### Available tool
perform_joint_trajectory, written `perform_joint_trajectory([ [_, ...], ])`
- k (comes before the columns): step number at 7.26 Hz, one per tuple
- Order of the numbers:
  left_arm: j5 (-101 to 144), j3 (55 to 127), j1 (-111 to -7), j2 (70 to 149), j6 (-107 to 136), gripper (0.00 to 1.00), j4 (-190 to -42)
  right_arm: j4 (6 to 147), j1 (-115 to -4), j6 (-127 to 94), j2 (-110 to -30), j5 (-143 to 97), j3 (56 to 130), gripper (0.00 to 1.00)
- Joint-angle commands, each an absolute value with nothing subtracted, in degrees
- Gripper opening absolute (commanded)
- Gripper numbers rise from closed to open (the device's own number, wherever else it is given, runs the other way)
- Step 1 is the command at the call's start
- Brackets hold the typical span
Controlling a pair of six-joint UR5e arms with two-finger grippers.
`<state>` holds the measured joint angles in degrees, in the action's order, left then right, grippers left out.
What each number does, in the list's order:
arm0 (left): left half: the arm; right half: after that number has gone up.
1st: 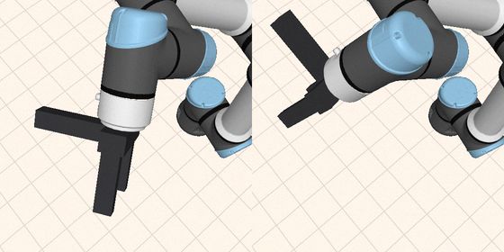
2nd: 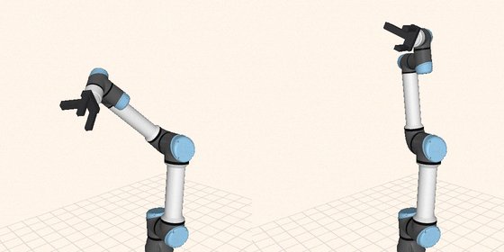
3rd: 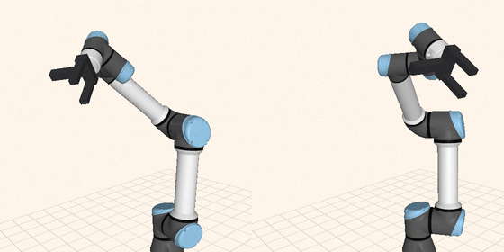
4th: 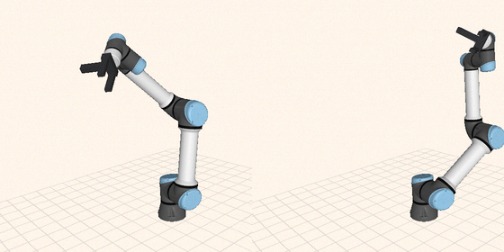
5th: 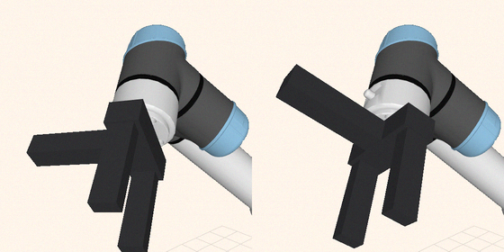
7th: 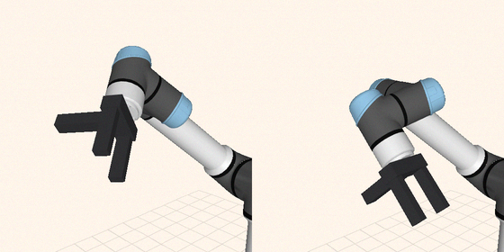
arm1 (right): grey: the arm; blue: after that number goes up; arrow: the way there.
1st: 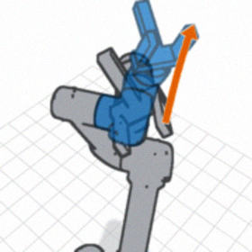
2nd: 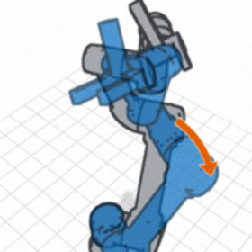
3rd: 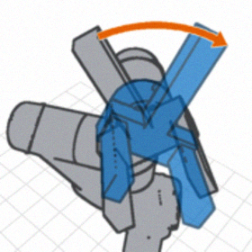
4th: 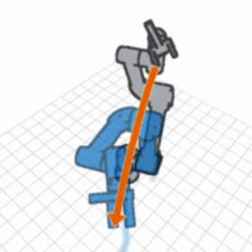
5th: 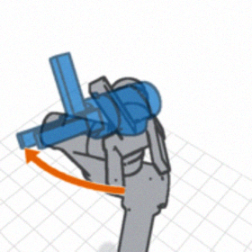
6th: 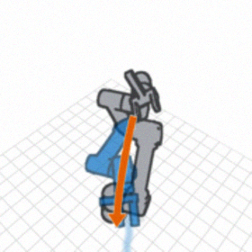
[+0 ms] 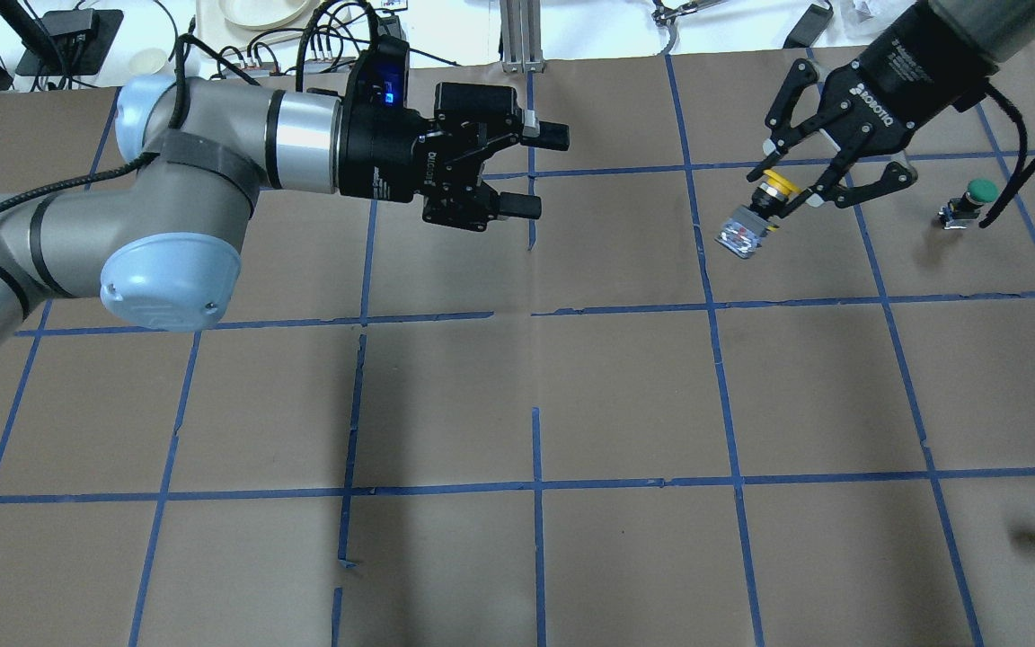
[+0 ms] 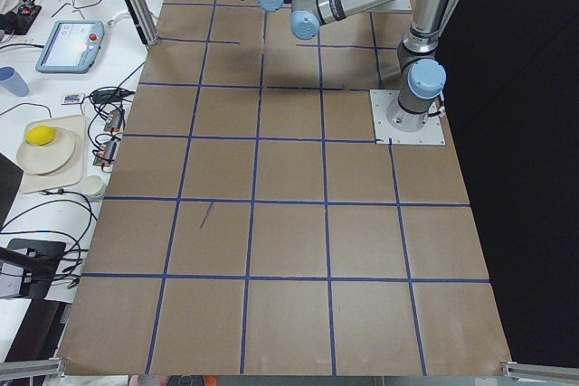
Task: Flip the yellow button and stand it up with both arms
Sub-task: 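Open the left gripper and pull it back while the right gripper carries the button away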
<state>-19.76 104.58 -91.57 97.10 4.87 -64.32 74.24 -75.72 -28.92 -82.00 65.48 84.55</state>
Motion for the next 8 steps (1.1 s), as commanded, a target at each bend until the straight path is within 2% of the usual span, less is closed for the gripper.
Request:
perform_joint_trajectory([
  [1, -38.6, 96.5, -92.5, 96.4, 11.0, 1.00, -64.7, 83.1, -75.5, -9.5, -81.9, 79.9, 85.3, 0.12],
  [3, -55.9, 91.3, -92.7, 95.2, 10.5, 1.00, -75.2, 87.1, -68.7, 4.8, -81.7, 82.2, 87.7, 0.08],
  [5, -72.2, 84.2, -93.9, 93.9, 10.3, 1.00, -83.6, 101.8, -60.9, 21.6, -81.7, 84.0, 95.8, 0.08],
  [6, -80.3, 83.1, -94.0, 93.5, 9.8, 1.00, -89.1, 110.2, -58.6, 27.6, -81.6, 85.7, 100.3, 0.07],
  [8, -88.5, 84.5, -93.3, 94.0, 7.6, 1.00, -89.7, 123.2, -53.4, 37.4, -81.6, 85.1, 107.5, 0.07],
])
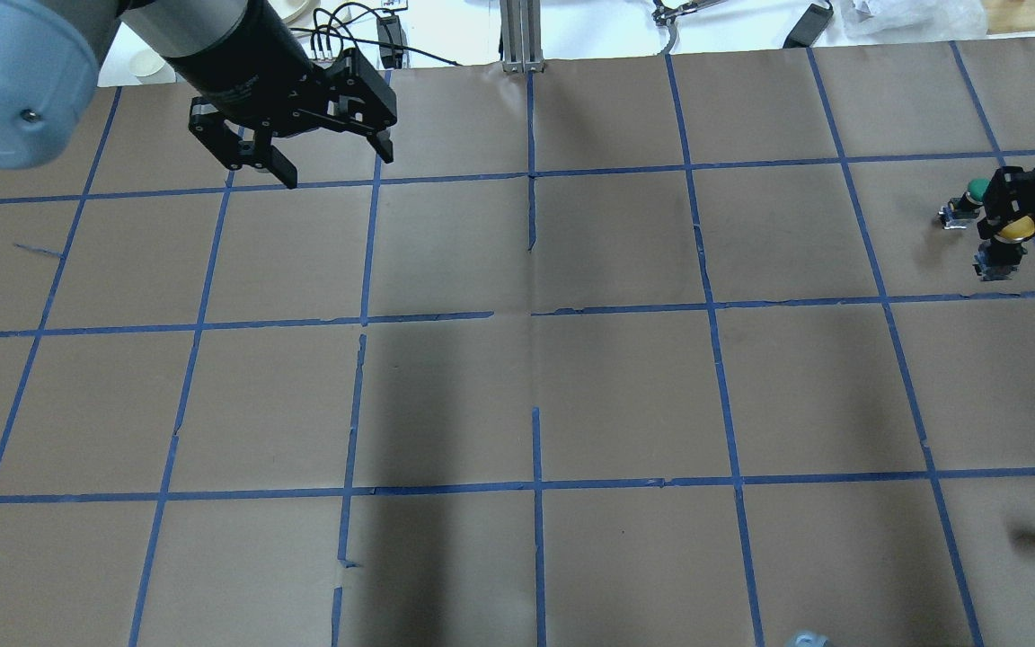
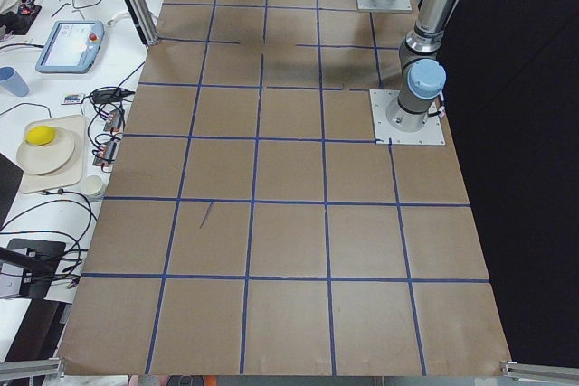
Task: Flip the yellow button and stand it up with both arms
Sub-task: 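Lower the yellow button upright onto the table with the right gripper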
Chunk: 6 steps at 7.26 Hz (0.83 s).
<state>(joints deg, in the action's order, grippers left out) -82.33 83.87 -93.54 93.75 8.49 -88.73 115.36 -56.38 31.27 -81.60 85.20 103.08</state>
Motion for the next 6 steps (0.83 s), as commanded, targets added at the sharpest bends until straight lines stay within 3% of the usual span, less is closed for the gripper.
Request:
perform_joint_trajectory([
  [1, -91.1, 84.6, -93.2, 93.3, 6.9, 1.00, -89.6, 127.5, -51.6, 41.2, -81.5, 84.8, 109.7, 0.07],
  [6, -94.0, 85.3, -93.5, 91.9, 4.5, 1.00, -91.8, 128.7, -47.5, 41.4, -80.6, 77.8, 112.8, 0.08],
])
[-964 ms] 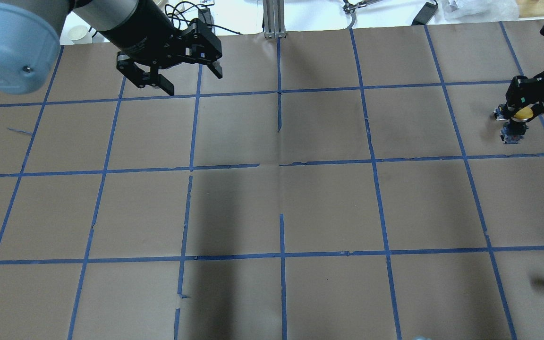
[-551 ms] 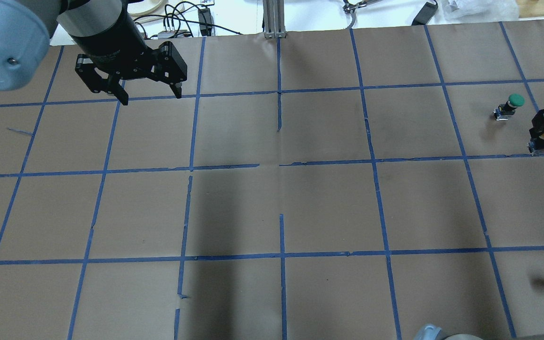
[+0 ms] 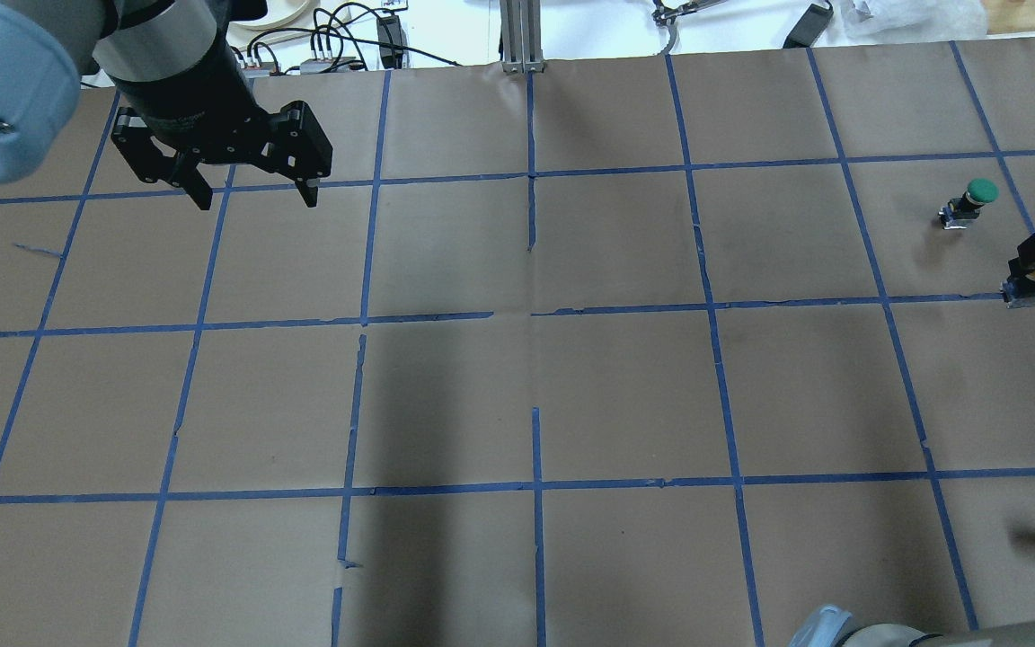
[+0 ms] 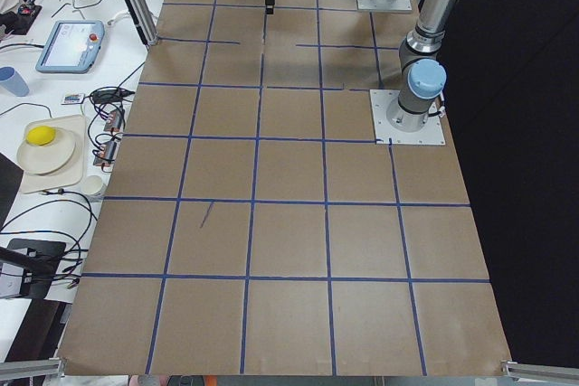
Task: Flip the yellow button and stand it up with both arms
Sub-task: 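Lower the yellow button upright onto the table with the right gripper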
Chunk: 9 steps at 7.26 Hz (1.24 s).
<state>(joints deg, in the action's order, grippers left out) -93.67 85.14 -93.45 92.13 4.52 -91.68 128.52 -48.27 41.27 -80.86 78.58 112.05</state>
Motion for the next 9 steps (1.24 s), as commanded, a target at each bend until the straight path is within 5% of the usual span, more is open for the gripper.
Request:
perform_joint_trajectory([
  [1, -94.0, 85.3, -93.5, 91.8, 4.5, 1.00, -91.8, 128.9, -47.2, 41.5, -80.4, 77.4, 114.3, 0.07],
  [9, -87.3, 86.8, -90.9, 91.3, 4.4, 1.00, -90.7, 131.1, -43.9, 41.6, -79.1, 77.4, 117.7, 0.10],
])
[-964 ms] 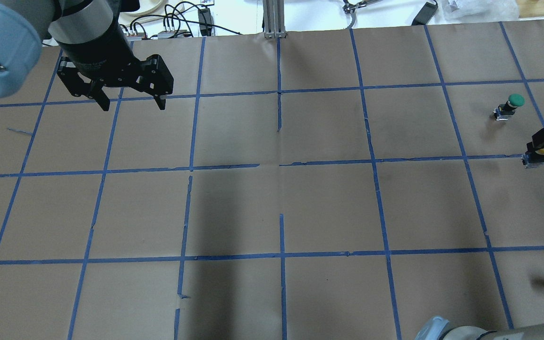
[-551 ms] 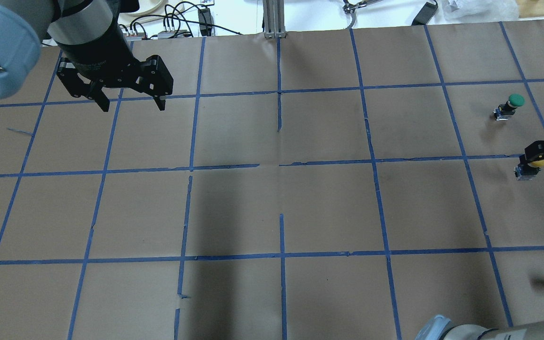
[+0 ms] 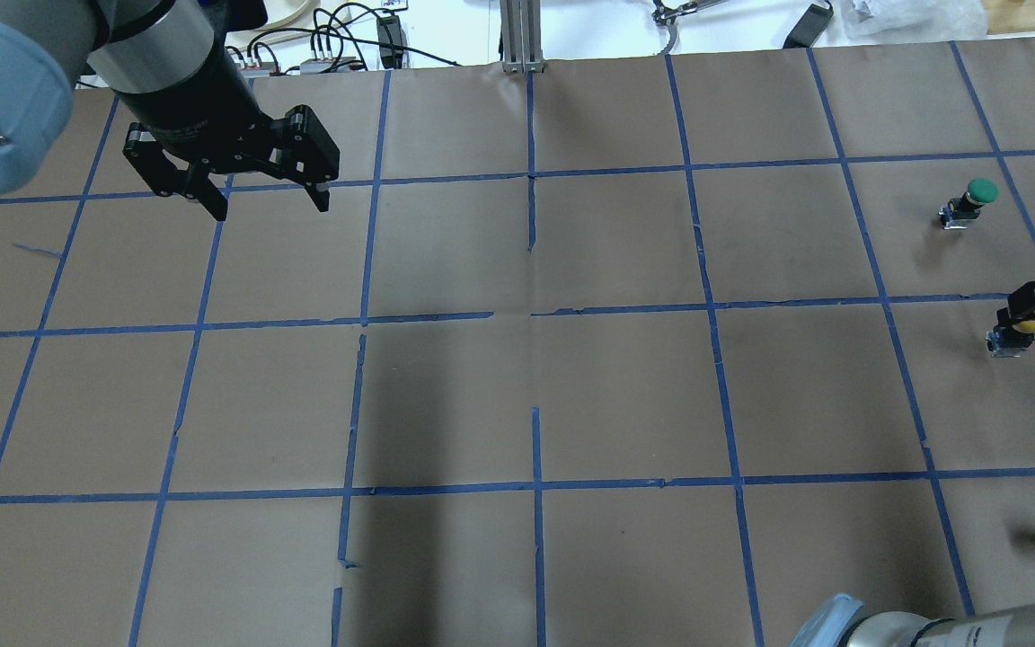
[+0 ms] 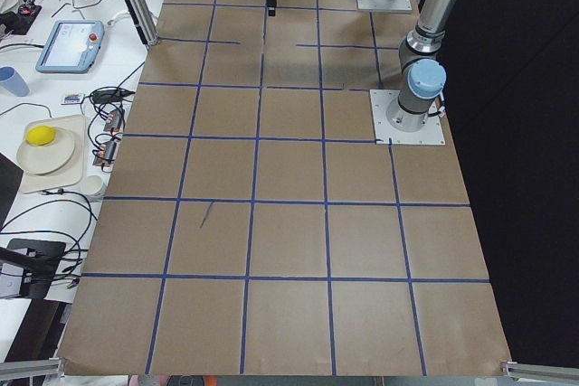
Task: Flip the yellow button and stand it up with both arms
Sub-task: 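Lower the yellow button upright onto the table with the right gripper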
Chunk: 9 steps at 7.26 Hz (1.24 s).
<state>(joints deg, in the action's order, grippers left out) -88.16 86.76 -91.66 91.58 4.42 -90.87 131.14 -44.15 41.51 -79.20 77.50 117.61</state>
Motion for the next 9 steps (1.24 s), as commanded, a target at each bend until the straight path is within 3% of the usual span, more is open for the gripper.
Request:
perform_joint_trajectory([
  [1, -87.2, 86.9, -90.9, 91.2, 4.4, 1.00, -90.7, 131.1, -43.9, 41.5, -77.8, 77.4, 117.6, 0.11],
  [3, -87.2, 87.0, -90.9, 91.1, 4.4, 1.00, -90.7, 131.1, -43.9, 41.3, -77.3, 77.4, 117.5, 0.15],
  [4, -87.0, 87.0, -90.8, 91.1, 4.4, 1.00, -90.7, 131.0, -43.9, 41.2, -77.3, 77.7, 117.4, 0.29],
  [6, -87.1, 87.0, -90.8, 91.1, 4.4, 1.00, -90.7, 131.0, -43.9, 41.1, -77.3, 78.6, 117.4, 0.86],
  [9, -87.0, 87.0, -90.8, 91.1, 4.4, 1.00, -90.7, 130.3, -43.9, 40.9, -77.9, 80.0, 116.8, 0.99],
])
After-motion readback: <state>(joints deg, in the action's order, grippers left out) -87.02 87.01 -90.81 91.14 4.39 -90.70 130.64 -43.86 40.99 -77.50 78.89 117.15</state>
